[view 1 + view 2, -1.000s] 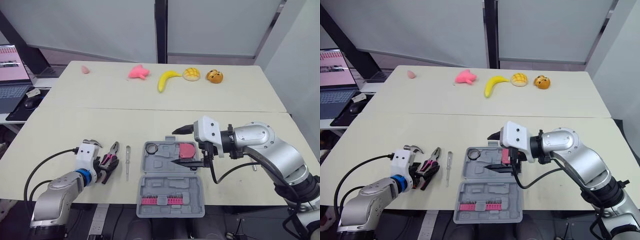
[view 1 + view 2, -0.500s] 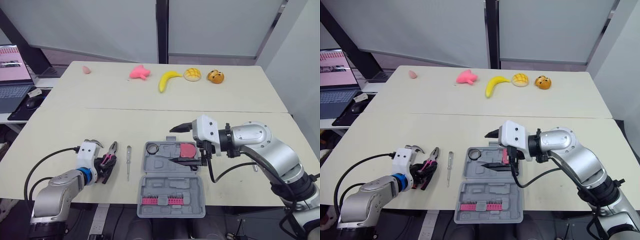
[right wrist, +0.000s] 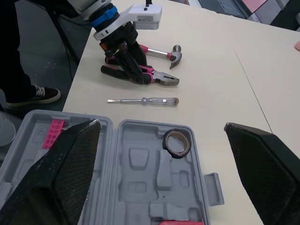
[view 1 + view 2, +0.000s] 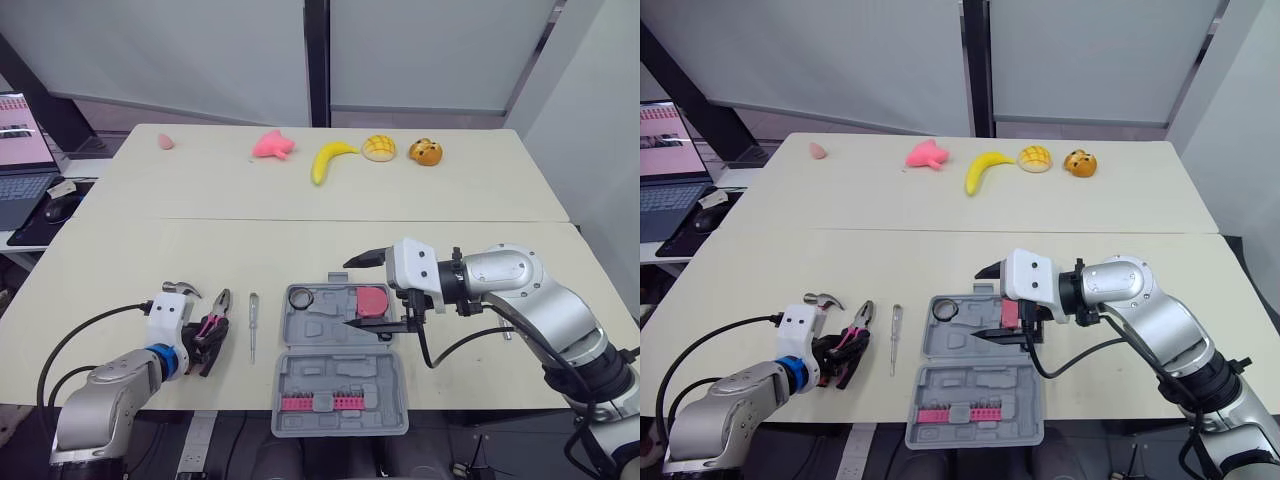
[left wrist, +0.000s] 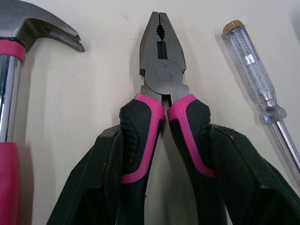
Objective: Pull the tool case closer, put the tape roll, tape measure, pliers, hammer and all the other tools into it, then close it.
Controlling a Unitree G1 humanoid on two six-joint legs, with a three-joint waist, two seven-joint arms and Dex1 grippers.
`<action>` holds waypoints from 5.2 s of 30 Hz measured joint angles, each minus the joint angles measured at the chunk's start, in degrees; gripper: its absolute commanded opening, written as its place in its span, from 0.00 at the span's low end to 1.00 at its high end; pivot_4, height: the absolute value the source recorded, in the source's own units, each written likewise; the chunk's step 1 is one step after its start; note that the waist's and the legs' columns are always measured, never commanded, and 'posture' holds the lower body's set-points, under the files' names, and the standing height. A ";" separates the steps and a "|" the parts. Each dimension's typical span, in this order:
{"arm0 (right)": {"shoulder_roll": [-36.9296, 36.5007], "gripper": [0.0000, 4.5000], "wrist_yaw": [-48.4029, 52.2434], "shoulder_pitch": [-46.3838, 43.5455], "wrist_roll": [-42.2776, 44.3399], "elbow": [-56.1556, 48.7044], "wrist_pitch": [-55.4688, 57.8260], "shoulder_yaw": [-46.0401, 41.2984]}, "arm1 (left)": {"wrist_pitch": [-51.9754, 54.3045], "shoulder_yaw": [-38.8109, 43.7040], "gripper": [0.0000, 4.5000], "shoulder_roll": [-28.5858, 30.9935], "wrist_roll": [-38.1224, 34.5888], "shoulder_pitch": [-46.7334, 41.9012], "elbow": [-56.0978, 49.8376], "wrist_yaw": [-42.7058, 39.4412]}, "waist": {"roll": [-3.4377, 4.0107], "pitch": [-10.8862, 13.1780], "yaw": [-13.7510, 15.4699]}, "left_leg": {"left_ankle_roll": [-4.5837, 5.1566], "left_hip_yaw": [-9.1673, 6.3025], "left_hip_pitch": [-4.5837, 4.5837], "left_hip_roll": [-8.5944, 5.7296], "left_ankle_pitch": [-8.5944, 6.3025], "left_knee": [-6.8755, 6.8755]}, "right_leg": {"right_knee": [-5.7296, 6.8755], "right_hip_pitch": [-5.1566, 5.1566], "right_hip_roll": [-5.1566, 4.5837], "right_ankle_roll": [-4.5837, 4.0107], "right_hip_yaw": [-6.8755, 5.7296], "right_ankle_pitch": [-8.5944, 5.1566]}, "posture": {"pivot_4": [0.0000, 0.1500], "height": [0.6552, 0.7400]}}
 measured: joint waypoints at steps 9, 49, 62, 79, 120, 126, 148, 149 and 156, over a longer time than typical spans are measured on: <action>-0.14 1.00 -0.19 0.19 -0.02 0.38 -0.09 -0.67 | 1.93 4.35 0.52 11.30 -4.00 0.26 -6.71 -7.34 | -0.10 0.08 0.49 | 0.00 -0.09 -0.08 0.00 0.00 0.00 | -0.02 -0.03 0.00 -0.01 -0.09 -0.01 | 1.00 0.83; -0.82 1.00 -11.88 1.61 -5.83 -1.97 15.69 7.65 | -23.38 -40.56 0.52 7.58 13.56 -46.86 15.82 -53.75 | -0.01 0.17 -0.67 | 0.03 -0.31 -0.96 -0.03 0.03 0.18 | 0.07 -0.71 0.09 -0.02 -0.24 0.00 | 1.00 0.83; 2.67 0.52 -9.84 -0.15 -11.72 5.60 6.91 11.15 | -22.71 -40.56 0.52 7.31 13.83 -46.86 15.02 -54.29 | -0.01 0.17 -0.69 | 0.03 -0.39 -0.96 -0.03 0.03 0.21 | 0.13 -0.71 0.09 -0.03 -0.30 0.01 | 1.00 0.83; 3.72 0.28 -7.52 -0.18 -13.54 6.34 5.05 10.88 | -24.95 -40.56 0.60 7.15 14.64 -46.66 15.40 -54.40 | -0.01 0.17 -0.69 | 0.03 -0.43 -0.96 -0.03 0.03 0.23 | 0.16 -0.70 0.09 -0.03 -0.33 0.01 | 1.00 0.83; 5.89 0.28 -0.15 -7.85 -27.45 14.21 8.31 22.30 | -49.10 -15.76 1.00 25.52 3.37 -13.97 11.66 -57.08 | 0.06 0.20 -0.81 | 0.03 -0.49 -0.80 -0.02 0.03 0.27 | 0.60 -0.71 0.08 -0.11 -0.41 0.00 | 1.00 0.83; 7.47 0.28 -0.19 -7.61 -28.13 15.08 7.94 22.32 | -49.10 -15.52 1.00 24.78 1.77 -13.95 11.30 -57.06 | 0.06 0.20 -0.82 | 0.03 -0.49 -0.77 -0.02 0.04 0.28 | 0.67 -0.71 0.09 -0.12 -0.41 0.00 | 1.00 0.83; 10.69 0.28 -0.72 -7.02 -29.35 19.89 7.18 22.28 | -50.20 -15.76 1.00 22.37 3.26 -14.66 11.00 -55.58 | 0.06 0.20 -0.84 | 0.03 -0.49 -0.72 -0.02 0.04 0.27 | 0.76 -0.71 0.10 -0.14 -0.40 -0.01 | 1.00 0.83; 10.75 0.44 -0.72 -7.01 -29.35 20.04 7.01 22.29 | -50.20 -15.76 1.00 22.32 3.56 -14.75 11.00 -55.37 | 0.06 0.20 -0.84 | 0.03 -0.49 -0.71 -0.02 0.04 0.27 | 0.76 -0.71 0.10 -0.13 -0.40 -0.01 | 1.00 0.83; 10.72 0.66 0.51 -7.29 -28.54 19.89 4.98 21.02 | -50.00 -15.89 1.00 21.27 3.98 -15.67 10.62 -54.53 | 0.06 0.20 -0.83 | 0.03 -0.49 -0.72 -0.02 0.04 0.28 | 0.77 -0.71 0.10 -0.14 -0.40 -0.01 | 1.00 0.83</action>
